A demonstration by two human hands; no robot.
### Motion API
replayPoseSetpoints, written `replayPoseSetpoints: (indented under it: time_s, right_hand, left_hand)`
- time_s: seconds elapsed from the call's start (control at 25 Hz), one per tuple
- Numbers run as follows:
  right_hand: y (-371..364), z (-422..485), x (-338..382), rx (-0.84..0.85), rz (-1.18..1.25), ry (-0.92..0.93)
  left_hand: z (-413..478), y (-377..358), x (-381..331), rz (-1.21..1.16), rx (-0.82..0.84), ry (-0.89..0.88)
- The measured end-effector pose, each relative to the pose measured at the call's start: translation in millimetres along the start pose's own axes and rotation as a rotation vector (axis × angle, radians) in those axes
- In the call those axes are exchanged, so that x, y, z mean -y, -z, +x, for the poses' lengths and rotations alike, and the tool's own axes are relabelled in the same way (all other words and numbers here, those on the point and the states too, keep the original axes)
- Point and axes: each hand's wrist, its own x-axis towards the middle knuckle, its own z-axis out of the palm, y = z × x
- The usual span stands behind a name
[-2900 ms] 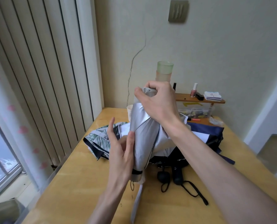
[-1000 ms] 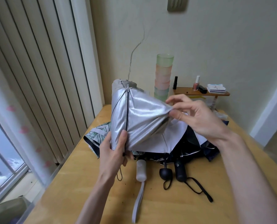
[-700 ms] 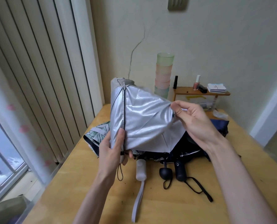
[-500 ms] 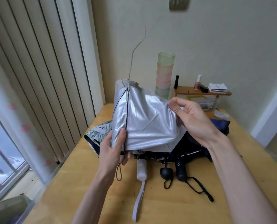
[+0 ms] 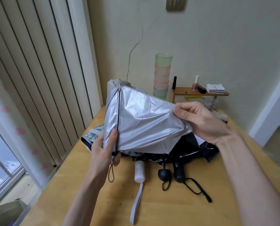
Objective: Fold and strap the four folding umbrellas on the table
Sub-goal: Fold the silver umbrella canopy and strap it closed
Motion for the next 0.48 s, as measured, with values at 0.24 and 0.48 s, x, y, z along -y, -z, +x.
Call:
replayPoseSetpoints:
  time_s: [0.24, 0.48]
  right_hand:
    - [-1, 6, -5, -0.070, -0.006, -0.013]
    - [-8, 7, 0, -0.164, -0.254, -0.018]
  left_hand:
    - [1, -1, -1, -0.007, -0.013, 0.009]
    - [-9, -21, -4, 0.005, -0.074, -0.033]
